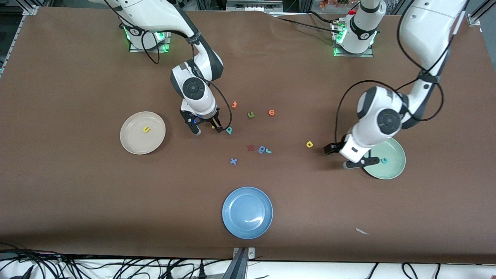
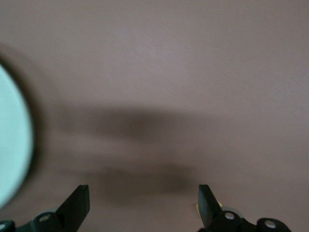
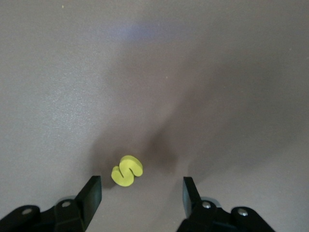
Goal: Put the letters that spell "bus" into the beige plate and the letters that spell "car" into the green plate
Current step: 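Grasp a yellow letter with the left gripper while the right gripper grasps the s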
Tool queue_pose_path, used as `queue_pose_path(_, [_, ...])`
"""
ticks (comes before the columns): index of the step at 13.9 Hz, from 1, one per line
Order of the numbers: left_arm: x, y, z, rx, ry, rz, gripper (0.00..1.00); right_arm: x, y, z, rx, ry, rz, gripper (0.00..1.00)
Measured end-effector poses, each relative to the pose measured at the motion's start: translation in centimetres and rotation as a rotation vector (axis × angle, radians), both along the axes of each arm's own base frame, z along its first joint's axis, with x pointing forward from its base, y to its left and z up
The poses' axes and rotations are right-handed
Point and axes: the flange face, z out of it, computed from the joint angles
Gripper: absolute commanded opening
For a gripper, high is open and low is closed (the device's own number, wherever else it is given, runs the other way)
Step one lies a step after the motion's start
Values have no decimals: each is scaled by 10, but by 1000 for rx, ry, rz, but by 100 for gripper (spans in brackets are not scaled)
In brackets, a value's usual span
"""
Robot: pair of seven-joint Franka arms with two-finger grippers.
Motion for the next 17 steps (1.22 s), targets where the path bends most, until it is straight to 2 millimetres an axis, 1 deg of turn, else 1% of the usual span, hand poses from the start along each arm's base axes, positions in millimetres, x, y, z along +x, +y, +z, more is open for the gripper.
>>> queue_pose_path(1, [-5,-17,-9,-2,10,42,96,1,0,-1,2,-4,-2,64])
queue_pose_path(3, [-15,-44,-23,-3,26,117,94,1,-1,-5,2,-7,-4,38])
queue_pose_path(5, [-23,-60,-34,2,48,174,91,3,0,-4,7,-16,-5,17])
queue_pose_path(6, [-25,-64,-36,5,54,197,90,4,0,-3,9,-18,-6,16])
queue_pose_path(7, [-26,-66,-39,9,59,210,86,4,0,-2,9,-20,-6,14])
queue_pose_path(9, [-29,-68,-46,26,63,221,76,5,0,-2,9,-20,-7,13])
queue_pose_path(12, [-29,-68,-49,32,68,239,67,12,-6,3,3,-25,-14,14])
queue_pose_path(13, [-30,-68,-50,32,69,246,64,15,-10,6,-3,-25,-15,27])
queue_pose_path(14, [-30,-70,-50,33,71,249,63,19,-15,10,-9,-27,-7,59])
queue_pose_path(15, [-31,-72,-51,34,72,251,62,26,-23,15,-13,-34,8,76])
queue_pose_path(16, [-32,-74,-52,35,74,253,61,33,-31,21,-17,-43,24,82])
queue_pose_path(17, [-33,-75,-52,35,75,258,58,43,-41,28,-19,-57,44,82])
